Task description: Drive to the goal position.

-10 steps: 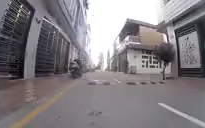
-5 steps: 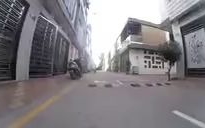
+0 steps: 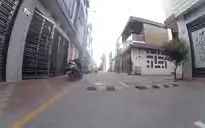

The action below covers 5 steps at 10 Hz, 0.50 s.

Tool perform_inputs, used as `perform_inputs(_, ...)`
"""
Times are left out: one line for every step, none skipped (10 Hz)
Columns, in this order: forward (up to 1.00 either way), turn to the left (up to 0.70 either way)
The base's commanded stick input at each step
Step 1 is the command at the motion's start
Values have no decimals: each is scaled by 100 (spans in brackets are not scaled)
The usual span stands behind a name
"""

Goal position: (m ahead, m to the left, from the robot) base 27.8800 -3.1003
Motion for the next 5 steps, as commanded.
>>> perform_inputs(70, 0)
perform_inputs(70, 0)
perform_inputs(70, 0)
perform_inputs(70, 0)
perform_inputs(70, 0)
